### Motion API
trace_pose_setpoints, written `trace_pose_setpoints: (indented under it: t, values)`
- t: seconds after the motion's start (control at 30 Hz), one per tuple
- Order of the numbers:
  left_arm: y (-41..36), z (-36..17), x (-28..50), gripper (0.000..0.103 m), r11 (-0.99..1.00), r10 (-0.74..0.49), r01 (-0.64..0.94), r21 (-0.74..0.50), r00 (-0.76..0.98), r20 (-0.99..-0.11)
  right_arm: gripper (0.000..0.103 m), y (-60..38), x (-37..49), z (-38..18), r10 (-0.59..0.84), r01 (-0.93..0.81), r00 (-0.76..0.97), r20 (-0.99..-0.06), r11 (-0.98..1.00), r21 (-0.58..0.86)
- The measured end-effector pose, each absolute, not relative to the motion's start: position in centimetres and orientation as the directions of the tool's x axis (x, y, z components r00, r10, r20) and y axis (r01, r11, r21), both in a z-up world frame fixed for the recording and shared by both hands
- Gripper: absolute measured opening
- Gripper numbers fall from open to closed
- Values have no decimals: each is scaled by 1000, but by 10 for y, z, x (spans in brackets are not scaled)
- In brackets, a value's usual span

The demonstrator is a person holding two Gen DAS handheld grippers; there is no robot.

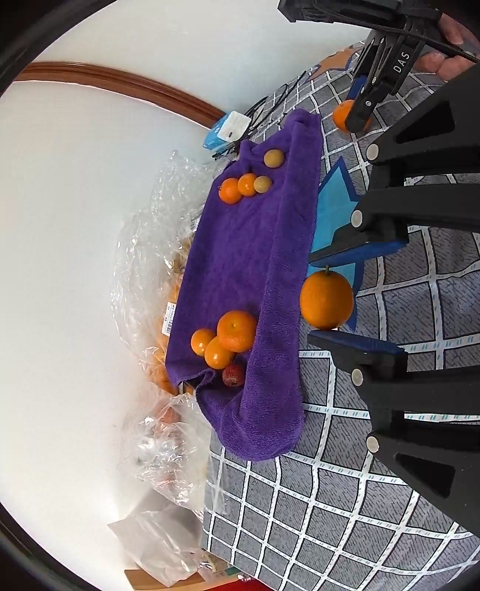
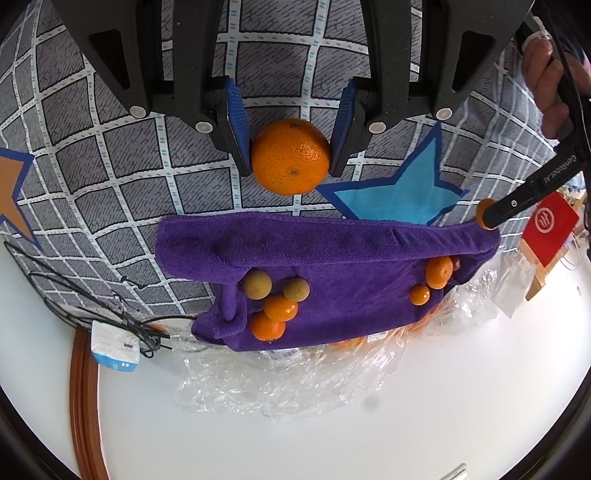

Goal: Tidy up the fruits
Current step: 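Carry both held oranges over the purple towel, then lower both oranges onto the towel and open both grippers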

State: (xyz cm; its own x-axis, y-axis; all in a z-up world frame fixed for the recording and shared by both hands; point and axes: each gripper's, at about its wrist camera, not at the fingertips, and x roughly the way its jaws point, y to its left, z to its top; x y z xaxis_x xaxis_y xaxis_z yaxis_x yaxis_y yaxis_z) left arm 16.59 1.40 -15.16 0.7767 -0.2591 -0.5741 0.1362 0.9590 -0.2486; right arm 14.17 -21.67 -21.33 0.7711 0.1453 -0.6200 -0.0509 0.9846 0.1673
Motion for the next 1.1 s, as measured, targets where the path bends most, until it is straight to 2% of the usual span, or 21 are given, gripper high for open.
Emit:
trace_pose_setpoints:
  t: [0.2, 0.4, 0.5, 0.7, 0.83, 1.1]
  values:
    - [26, -142, 165, 33, 958, -236, 98, -270, 804, -546, 41, -219, 146, -186, 146, -56, 792, -593, 984, 167]
    - [51, -131, 173, 33, 945, -230, 44, -324, 793, -565, 41, -218, 172, -150, 133, -69, 820, -556, 988, 135]
    - [61, -121, 175, 33, 954, -201, 29, -299, 802, -562, 41, -215, 195, -143, 139, -83, 815, -563, 989, 125]
    - [72, -107, 192, 33, 970, -146, 4, -244, 809, -569, 41, -207, 245, -160, 165, -105, 757, -633, 986, 132]
    - [71, -111, 211, 33, 968, -155, 1, -251, 790, -593, 41, -203, 267, -182, 174, -102, 703, -690, 984, 144]
    - [57, -124, 251, 33, 970, -156, -9, -243, 742, -652, 41, -204, 271, -195, 155, -101, 703, -694, 988, 118]
